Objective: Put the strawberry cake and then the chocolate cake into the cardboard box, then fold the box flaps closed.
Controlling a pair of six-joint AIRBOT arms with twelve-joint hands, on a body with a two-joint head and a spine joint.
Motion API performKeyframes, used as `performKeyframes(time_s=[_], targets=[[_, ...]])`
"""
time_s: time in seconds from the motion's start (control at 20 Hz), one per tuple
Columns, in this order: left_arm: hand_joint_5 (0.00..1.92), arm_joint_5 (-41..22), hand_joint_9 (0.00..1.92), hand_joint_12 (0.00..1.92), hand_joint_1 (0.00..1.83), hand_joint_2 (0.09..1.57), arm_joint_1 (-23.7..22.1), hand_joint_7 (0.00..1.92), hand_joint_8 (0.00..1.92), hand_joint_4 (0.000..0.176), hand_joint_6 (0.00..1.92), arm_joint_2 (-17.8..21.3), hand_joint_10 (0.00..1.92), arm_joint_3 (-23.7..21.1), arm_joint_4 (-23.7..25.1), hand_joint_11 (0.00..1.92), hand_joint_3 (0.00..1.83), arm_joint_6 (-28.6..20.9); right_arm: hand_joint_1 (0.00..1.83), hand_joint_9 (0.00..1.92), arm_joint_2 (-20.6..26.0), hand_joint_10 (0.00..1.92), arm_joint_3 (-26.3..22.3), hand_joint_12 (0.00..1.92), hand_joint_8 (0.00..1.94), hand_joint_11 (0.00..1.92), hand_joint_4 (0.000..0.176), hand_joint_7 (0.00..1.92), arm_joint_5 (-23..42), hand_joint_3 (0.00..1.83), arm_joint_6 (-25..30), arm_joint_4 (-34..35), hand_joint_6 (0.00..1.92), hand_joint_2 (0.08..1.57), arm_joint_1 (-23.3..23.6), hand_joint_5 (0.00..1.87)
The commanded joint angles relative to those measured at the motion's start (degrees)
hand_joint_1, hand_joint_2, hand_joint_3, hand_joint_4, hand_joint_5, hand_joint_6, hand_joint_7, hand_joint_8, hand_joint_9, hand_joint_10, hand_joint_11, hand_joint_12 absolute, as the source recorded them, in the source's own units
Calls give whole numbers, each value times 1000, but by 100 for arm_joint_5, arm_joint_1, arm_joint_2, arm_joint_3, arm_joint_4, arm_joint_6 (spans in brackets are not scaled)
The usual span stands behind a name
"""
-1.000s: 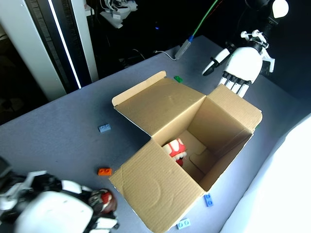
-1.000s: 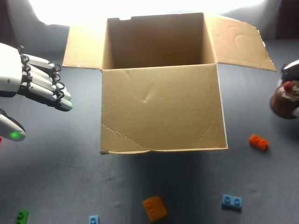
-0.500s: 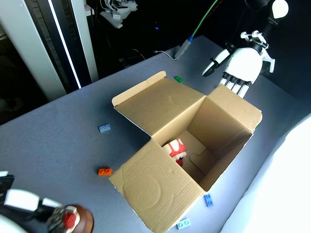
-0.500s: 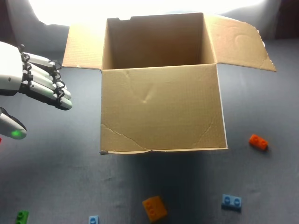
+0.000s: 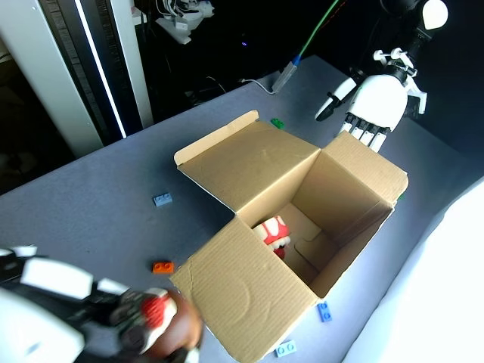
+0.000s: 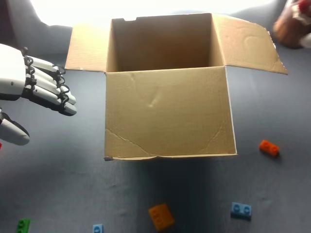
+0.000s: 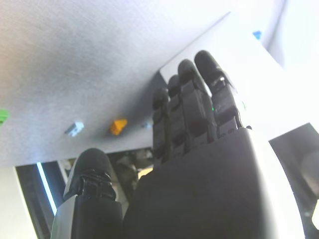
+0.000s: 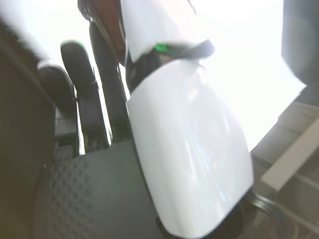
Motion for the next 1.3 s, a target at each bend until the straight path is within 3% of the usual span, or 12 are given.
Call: performKeyframes(time_s=[0.0,0.15,0.2,0.25,0.35,0.4,0.5,0.75,0.85,0.9,1.15,1.25], targets=[[328,-105,355,770,92,1240,-5,324,2,0,0,8,2,6,-467,72,2,15,1315,613,67,1651,10,1921,1383,264,0,784,850,4,6,-59,1214,1230,164,788],[336,-100,364,762,82,1247,-4,329,2,0,3,-3,5,-2,-467,66,4,15,1198,548,-172,1549,9,1921,1394,251,0,780,1101,4,-81,-177,1232,1219,195,811],[335,-93,363,760,70,1249,-1,330,2,0,2,-3,3,-1,-467,65,4,16,1296,602,-278,1589,9,1921,1349,259,0,802,1242,11,-121,-361,1237,1219,193,802],[341,-93,367,761,87,1254,-1,338,4,0,3,-7,4,1,-467,73,5,16,1191,549,-356,1543,10,1921,1404,262,0,775,1311,11,-209,-453,1236,1218,198,805],[343,-93,348,754,105,1256,-1,332,1,0,3,-14,0,0,-466,70,4,16,1162,545,-563,1514,52,1921,1400,259,16,771,1363,5,-470,-457,1266,1222,169,793],[341,-93,359,753,118,1251,-1,315,0,0,1,-15,4,0,-466,84,1,16,1289,621,-690,1593,103,1921,1340,290,0,798,1368,7,-491,-506,1254,1222,139,781],[325,-93,360,749,90,1247,-1,300,0,0,0,-16,3,-1,-465,86,0,16,1323,636,-923,1596,204,1921,1332,283,0,810,1447,3,-490,-563,1239,1220,129,792],[317,-83,357,802,95,1236,-1,310,2,0,0,-28,0,-2,-464,37,0,16,1169,549,-1317,1511,401,1921,1404,247,7,777,1571,0,-610,-675,1218,1217,231,817],[329,-83,364,809,111,1234,-1,320,5,0,4,-29,2,-6,-464,51,0,16,1322,653,-1478,1578,521,1921,1296,284,0,831,1565,0,-611,-790,1189,1210,240,816],[331,-83,365,807,94,1233,-1,324,5,0,4,-29,2,-6,-464,55,0,16,1210,588,-1581,1525,599,1921,1340,268,0,810,1531,0,-611,-848,1169,1198,230,852],[332,-82,370,804,122,1242,-1,319,0,0,1,-37,2,-6,-460,82,2,16,1317,607,-1935,1663,833,1921,1384,300,0,777,1484,5,-611,-1206,1254,1238,245,763],[335,-82,355,794,97,1251,-1,307,0,0,1,-40,0,-6,-460,72,5,17,1174,521,-2019,1588,880,1921,1419,285,1,771,1429,1,-624,-1227,1217,1218,245,816]])
